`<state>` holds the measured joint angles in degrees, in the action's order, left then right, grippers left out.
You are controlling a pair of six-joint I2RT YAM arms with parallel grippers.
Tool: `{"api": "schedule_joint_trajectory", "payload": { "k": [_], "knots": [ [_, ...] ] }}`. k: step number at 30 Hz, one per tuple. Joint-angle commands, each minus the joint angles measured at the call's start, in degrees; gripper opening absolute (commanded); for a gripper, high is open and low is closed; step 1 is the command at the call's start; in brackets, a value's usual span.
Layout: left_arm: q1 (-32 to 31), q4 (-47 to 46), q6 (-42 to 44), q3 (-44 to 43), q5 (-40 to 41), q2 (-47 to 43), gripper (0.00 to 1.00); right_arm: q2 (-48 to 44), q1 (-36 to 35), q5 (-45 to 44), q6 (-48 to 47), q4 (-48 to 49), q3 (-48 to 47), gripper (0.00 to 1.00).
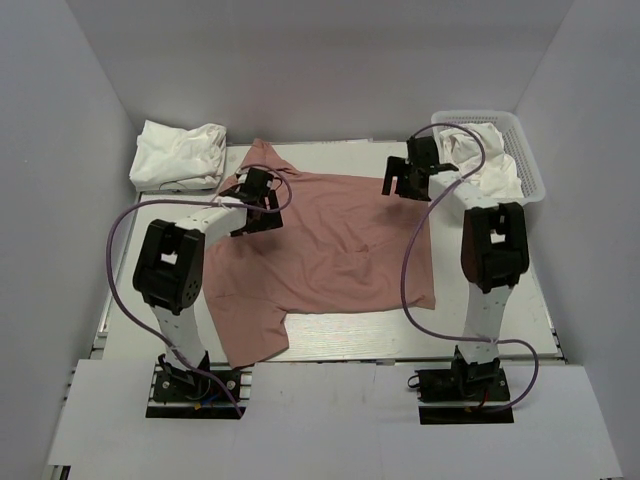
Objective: Fold and stack the t-shirts
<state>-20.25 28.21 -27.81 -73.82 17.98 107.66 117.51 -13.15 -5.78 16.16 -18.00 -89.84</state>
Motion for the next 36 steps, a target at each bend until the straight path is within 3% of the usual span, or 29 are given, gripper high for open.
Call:
{"api": "schedule_joint_trajectory", "payload": {
  "k": [1, 6, 15, 20, 25, 30, 36],
  "knots": [
    [-0.1, -1.3, -1.3, 3.1, -1.1, -3.8, 1.00, -2.7, 0.1, -1.9, 4.0, 0.5, 4.5, 0.90],
    [-0.1, -3.7, -0.8, 5.4, 0.0, -3.7, 1.00, 1.6, 0.4, -1.0, 5.3, -2.1, 3.5, 0.90],
    [3.7, -5.5, -2.4, 4.4, -1.6, 0.3, 1.00, 15.4, 1.5, -7.1, 5.0, -8.6, -12.1, 0.90],
    [5.9, -4.8, -2.4, 1.8, -2.3, 5.3, 1.00, 22.7, 3.8, -5.6, 6.2, -15.0, -23.7, 0.90],
    [8.0, -3.0, -0.9, -2.7, -5.1, 10.9, 1.00, 26.2, 5.5, -2.8, 5.7, -14.6, -29.5, 0.90],
    [8.0, -4.7, 6.3, -6.2, -13.6, 10.9, 1.00, 26.8, 5.9, 1.3, 2.4, -11.7, -33.6, 0.90],
    [6.7, -5.9, 11.7, -8.0, -21.6, 5.1, 1.00, 18.3, 2.7, 5.2, -9.6, -6.8, -30.7, 0.90]
  ]
}}
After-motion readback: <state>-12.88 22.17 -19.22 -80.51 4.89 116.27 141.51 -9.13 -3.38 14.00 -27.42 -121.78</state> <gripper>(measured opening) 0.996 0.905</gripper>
